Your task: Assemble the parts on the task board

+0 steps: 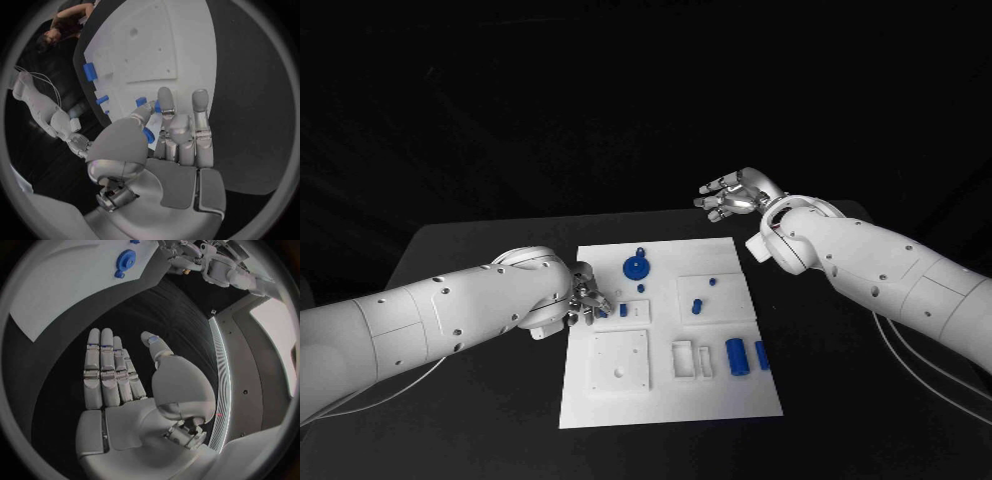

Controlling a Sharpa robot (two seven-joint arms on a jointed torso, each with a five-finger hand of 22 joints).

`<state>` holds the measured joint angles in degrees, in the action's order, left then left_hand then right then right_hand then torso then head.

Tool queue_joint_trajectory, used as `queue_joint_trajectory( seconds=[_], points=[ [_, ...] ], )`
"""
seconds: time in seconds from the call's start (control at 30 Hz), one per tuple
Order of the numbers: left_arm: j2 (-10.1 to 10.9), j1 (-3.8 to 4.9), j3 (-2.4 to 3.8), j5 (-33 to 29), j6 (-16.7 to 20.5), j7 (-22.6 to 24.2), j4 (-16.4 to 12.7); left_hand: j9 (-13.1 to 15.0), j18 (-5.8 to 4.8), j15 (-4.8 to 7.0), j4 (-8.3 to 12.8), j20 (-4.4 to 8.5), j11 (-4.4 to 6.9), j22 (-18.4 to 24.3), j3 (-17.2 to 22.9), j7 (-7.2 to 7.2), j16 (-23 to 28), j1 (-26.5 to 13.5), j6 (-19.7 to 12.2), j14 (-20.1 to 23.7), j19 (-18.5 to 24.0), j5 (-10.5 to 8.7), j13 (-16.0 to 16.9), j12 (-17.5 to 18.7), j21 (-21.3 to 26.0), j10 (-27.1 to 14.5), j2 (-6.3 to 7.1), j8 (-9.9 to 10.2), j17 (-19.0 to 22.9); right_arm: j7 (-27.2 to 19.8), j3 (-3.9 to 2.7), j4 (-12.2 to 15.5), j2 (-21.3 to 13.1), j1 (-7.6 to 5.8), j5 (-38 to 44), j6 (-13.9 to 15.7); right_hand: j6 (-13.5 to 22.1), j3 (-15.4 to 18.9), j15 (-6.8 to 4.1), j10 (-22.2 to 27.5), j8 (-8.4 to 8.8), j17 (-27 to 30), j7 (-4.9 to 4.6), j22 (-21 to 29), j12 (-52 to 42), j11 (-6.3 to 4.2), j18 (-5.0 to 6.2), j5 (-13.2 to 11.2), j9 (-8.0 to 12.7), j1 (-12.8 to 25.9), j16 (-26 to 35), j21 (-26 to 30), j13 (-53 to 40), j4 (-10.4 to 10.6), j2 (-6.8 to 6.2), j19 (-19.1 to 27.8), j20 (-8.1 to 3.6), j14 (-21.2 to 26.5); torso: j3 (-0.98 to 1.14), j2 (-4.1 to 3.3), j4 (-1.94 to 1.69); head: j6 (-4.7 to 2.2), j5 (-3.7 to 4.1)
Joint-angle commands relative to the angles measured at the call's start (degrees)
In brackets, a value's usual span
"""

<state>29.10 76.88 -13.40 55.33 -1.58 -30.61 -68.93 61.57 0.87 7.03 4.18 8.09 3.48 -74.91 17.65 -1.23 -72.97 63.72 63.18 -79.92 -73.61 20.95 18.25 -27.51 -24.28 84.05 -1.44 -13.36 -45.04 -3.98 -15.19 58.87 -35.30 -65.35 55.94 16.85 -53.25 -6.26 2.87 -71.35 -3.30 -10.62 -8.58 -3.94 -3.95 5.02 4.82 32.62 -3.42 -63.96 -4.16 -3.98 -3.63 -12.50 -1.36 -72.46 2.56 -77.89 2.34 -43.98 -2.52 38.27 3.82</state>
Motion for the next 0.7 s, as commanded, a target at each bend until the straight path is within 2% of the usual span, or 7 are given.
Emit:
queue_joint_trajectory(
  seconds=[0.03, 0.1, 0.13, 0.3, 0.7],
  points=[
    [-0.21, -0.57, -0.31, -0.31, -2.42, 0.09, -0.02, -0.69, 0.58, -0.07, 2.38, -0.42, 0.22, -1.07, 2.73, 2.04, 0.26, -0.06, 1.76, 0.03, 0.12, -0.36, -0.06, -0.03, -0.10, 2.59, -0.15, 0.61, 0.33, -0.22, -0.03, 0.03, 0.01, 0.02, 0.31, -0.69, 0.19, 0.27, 0.07, 0.31, -0.13, 0.08, -0.06, 0.05, 0.17, 0.11, 0.32, 0.11, -0.04, 0.06, 0.24, 0.08, 0.08, 0.01, -0.21, 0.26, 0.00, 0.39, -0.02, 0.04, -0.07, -0.03, 0.05],
    [-0.21, -0.57, -0.31, -0.37, -2.62, 0.00, 0.05, -2.62, 0.50, -0.07, 1.55, -0.39, 0.23, -1.04, 2.24, 2.01, 0.69, 0.26, 2.34, 0.13, 0.15, -0.61, -0.23, 0.45, 0.10, 2.59, 0.51, 1.93, 0.81, -0.23, -0.03, 0.03, 0.00, 0.02, 0.31, -0.70, 0.31, 0.30, 0.08, 0.35, -0.12, 0.10, -0.08, 0.06, 0.19, 0.13, 0.31, 0.12, -0.03, 0.05, 0.25, 0.10, 0.08, 0.00, -0.24, 0.30, 0.02, 0.42, -0.01, 0.03, -0.05, -0.06, 0.04],
    [-0.22, -0.57, -0.31, -0.40, -2.68, -0.03, 0.09, -3.15, 0.47, -0.05, 0.67, -0.40, 0.24, -1.01, 1.33, 2.11, 0.93, -0.82, 2.11, 0.28, 0.16, -1.25, -0.24, 0.52, 0.18, 2.57, 1.26, 2.48, 1.19, -0.23, -0.03, 0.03, -0.01, 0.02, 0.31, -0.71, 0.31, 0.30, 0.08, 0.35, -0.12, 0.10, -0.08, 0.06, 0.19, 0.13, 0.31, 0.12, -0.03, 0.05, 0.25, 0.10, 0.08, 0.00, -0.24, 0.30, 0.02, 0.42, -0.01, 0.03, -0.06, -0.06, 0.04],
    [-0.26, -0.57, -0.31, -0.47, -2.76, -0.13, 0.20, -5.44, 0.21, 0.05, -1.18, -0.22, 0.23, -1.01, -0.71, 2.13, 1.37, -1.21, 2.81, 0.34, -0.06, -1.94, -0.26, 0.85, 0.63, 2.54, 2.22, 4.30, 1.73, -0.22, -0.03, 0.07, -0.10, 0.02, 0.31, -0.70, 0.38, 0.33, 0.11, 0.43, -0.11, 0.12, -0.10, 0.07, 0.19, 0.16, 0.31, 0.10, -0.03, 0.02, 0.26, 0.11, 0.08, -0.01, -0.24, 0.39, 0.05, 0.51, -0.02, -0.02, -0.06, -0.04, 0.06],
    [-0.43, -0.57, -0.31, -0.53, -2.51, -0.20, 0.39, -7.02, 0.05, 0.15, -2.83, -0.08, 0.25, -1.03, -2.50, 2.12, 1.70, -1.23, 3.15, 0.43, -0.26, -2.42, -0.07, 1.14, 1.06, 2.54, 2.84, 4.92, 2.24, -0.22, -0.03, 0.15, -0.19, 0.02, 0.31, -0.82, 0.66, 0.47, 0.21, 0.68, -0.11, 0.19, -0.15, 0.07, 0.20, 0.25, 0.32, 0.07, -0.02, -0.07, 0.26, 0.12, 0.08, 0.00, -0.24, 0.65, 0.16, 0.76, -0.05, 0.00, -0.03, -0.11, -0.02]
  ],
)
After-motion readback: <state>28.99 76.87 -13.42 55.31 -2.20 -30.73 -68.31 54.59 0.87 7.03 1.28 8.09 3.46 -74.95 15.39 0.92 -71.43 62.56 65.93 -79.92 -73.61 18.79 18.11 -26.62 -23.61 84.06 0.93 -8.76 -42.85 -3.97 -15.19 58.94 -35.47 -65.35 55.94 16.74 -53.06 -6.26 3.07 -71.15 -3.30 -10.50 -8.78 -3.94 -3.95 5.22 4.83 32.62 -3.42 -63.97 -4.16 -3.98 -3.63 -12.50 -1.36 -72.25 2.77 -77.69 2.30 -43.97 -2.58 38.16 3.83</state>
